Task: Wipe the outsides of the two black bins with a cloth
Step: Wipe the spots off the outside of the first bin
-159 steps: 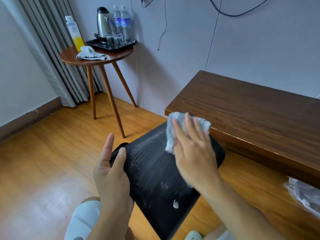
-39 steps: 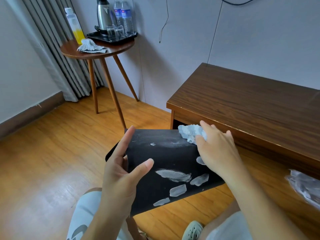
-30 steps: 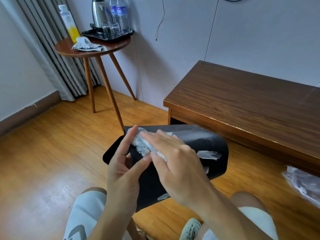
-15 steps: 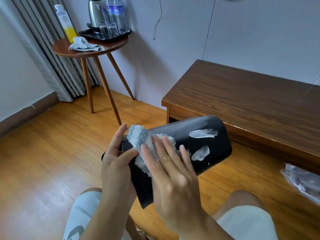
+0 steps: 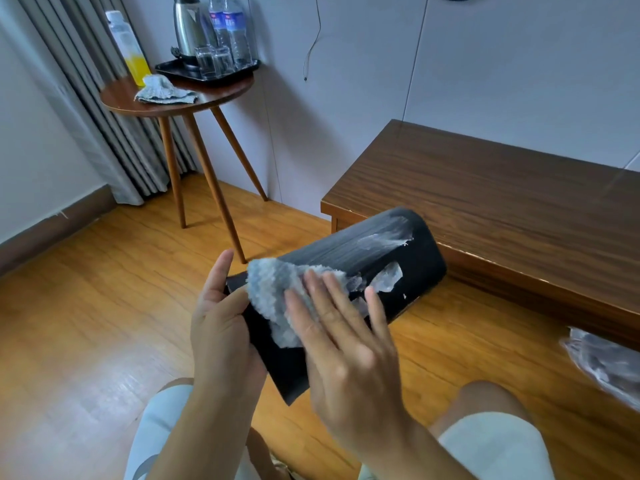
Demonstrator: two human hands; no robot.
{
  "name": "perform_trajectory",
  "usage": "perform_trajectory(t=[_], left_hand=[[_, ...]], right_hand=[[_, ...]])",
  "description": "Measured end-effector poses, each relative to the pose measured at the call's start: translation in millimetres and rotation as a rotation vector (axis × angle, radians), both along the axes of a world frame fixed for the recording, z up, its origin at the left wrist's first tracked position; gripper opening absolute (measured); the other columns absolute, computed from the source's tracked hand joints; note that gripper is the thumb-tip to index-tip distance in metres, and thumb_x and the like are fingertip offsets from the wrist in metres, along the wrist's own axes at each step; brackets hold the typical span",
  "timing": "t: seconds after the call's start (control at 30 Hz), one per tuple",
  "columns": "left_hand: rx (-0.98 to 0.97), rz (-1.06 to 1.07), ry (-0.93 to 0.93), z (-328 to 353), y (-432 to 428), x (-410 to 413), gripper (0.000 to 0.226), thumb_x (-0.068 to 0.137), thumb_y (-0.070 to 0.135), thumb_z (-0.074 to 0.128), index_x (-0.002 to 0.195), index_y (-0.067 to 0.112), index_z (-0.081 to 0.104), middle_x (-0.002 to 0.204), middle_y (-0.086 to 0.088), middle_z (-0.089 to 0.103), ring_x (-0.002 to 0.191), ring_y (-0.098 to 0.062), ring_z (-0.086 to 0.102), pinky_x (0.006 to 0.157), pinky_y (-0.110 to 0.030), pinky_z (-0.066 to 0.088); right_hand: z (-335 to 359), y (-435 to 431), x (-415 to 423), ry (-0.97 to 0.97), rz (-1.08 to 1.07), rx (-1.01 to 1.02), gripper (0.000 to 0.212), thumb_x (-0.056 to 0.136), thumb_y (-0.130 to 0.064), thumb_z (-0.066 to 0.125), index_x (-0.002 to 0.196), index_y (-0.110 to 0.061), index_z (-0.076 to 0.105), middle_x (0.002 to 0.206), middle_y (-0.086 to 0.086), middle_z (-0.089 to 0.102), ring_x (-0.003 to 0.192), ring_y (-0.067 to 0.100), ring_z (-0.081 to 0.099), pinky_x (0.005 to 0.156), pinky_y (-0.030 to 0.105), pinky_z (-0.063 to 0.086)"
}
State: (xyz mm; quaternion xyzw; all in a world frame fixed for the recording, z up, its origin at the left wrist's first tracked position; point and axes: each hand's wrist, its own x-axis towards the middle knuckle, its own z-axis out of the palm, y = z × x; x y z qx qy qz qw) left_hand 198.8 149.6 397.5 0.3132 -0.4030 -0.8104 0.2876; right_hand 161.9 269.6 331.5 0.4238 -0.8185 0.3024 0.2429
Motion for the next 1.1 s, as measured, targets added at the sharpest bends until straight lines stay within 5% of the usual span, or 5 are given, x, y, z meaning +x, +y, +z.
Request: perform_trajectory(t=[0.2, 0.47, 0.63, 0.77, 1.1], left_hand=[[0.019, 0.071, 0.017, -1, -3, 7, 0.061, 0.092, -0.003, 0.06, 0.143, 0.03, 0.057, 0.116, -0.004, 0.066, 0.098, -0.023, 0.069, 0.089, -0.044, 0.06], [0.091, 0.075, 0.029, 3, -6, 1, 0.054, 0.095, -0.005, 0.054, 0.139, 0.026, 0.059, 0.08, -0.002, 0.074, 0.066, -0.014, 0.072, 0.058, -0.029, 0.061], [0.106, 0.076, 0.015, 1, -8, 5, 0.054, 0.092, -0.006, 0.057, 0.138, 0.022, 0.061, 0.127, -0.015, 0.068, 0.109, -0.029, 0.071, 0.072, -0.036, 0.063], [0.097, 0.08, 0.026, 2, -14, 9, 0.053, 0.092, -0.005, 0.057, 0.138, 0.021, 0.061, 0.114, -0.014, 0.071, 0.098, -0.027, 0.07, 0.081, -0.04, 0.059], [-0.084, 0.079, 0.006, 2, -13, 7, 0.057, 0.095, 0.016, 0.066, 0.137, 0.054, 0.055, 0.127, 0.004, 0.066, 0.104, -0.022, 0.069, 0.091, -0.044, 0.058]], right_hand=[[7, 30, -87, -0.173, -0.357, -0.045, 0.049, 0.107, -0.024, 0.035, 0.155, -0.019, 0.04, 0.156, 0.002, 0.043, 0.147, 0.023, 0.04, 0.123, 0.061, 0.016], [-6, 6, 6, -0.004, 0.086, -0.013, 0.047, 0.103, -0.018, 0.044, 0.15, -0.022, 0.047, 0.157, 0.004, 0.044, 0.151, 0.022, 0.034, 0.124, 0.055, 0.017], [4, 21, -59, -0.052, -0.113, -0.075, 0.044, 0.107, -0.021, 0.042, 0.15, -0.022, 0.046, 0.154, 0.002, 0.047, 0.147, 0.022, 0.041, 0.123, 0.063, 0.016], [12, 34, -90, -0.19, -0.225, -0.135, 0.046, 0.104, -0.029, 0.041, 0.149, -0.033, 0.051, 0.162, -0.004, 0.036, 0.155, 0.026, 0.023, 0.12, 0.069, 0.013], [35, 37, -99, -0.718, -0.082, -0.392, 0.039, 0.099, -0.03, 0.062, 0.119, -0.063, 0.056, 0.139, -0.011, 0.05, 0.128, 0.006, 0.052, 0.093, 0.008, 0.046]])
